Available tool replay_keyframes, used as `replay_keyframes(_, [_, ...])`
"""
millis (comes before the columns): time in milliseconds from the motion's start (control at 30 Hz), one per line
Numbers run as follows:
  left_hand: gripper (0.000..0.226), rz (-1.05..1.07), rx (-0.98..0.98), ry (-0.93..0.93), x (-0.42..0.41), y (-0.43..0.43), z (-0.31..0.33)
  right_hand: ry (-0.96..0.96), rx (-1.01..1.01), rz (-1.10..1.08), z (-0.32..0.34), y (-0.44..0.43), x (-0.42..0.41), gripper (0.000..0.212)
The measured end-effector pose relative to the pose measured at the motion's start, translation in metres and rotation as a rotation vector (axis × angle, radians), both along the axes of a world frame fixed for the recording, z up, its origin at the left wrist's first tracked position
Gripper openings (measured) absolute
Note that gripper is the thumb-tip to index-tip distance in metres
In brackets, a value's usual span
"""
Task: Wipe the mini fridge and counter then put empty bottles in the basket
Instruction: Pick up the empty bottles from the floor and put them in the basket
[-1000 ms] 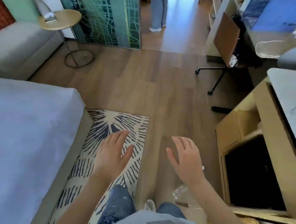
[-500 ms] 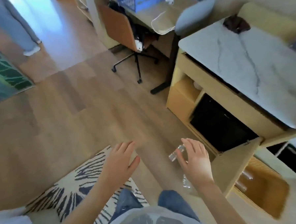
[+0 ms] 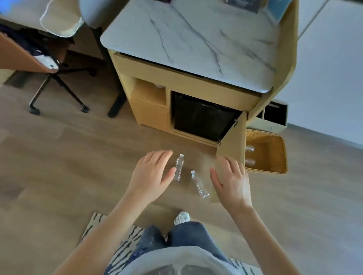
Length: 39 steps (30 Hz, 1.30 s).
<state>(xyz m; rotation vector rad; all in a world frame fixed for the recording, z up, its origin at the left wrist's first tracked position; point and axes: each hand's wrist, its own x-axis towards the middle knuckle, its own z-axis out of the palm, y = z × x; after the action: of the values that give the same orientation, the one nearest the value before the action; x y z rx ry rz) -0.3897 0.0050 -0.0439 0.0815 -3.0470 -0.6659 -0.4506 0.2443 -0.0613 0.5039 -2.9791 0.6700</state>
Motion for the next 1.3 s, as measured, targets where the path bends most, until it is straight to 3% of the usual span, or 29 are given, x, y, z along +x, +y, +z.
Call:
replay_keyframes(333, [0.046, -0.060, 0.031, -0.073, -0.084, 0.010, -0.040, -0.071, -0.062, -0.098, -0.035, 0.001, -0.059, 0.040])
replay_keyframes(500, [0.045, -0.122, 0.048, -0.100, -0.134, -0.003, -0.111, -0.129, -0.072, -0.153, -0.105, -0.019, -0.096, 0.040])
replay_keyframes(800, [0.049, -0.166, 0.052, -0.179, -0.216, -0.022, -0.390, -0.188, -0.087, -0.247, -0.382, -0.036, -0.149, 0.042])
replay_keyframes(1100, [0.052, -0.121, 0.091, -0.329, -0.223, -0.020, -0.708, -0.250, 0.009, -0.218, -0.689, -0.016, -0.143, 0.045])
replay_keyframes(1300, [0.062, -0.012, 0.063, -0.420, -0.206, -0.016, -0.824, -0.413, 0.077, -0.227, -0.803, 0.006, -0.116, 0.052])
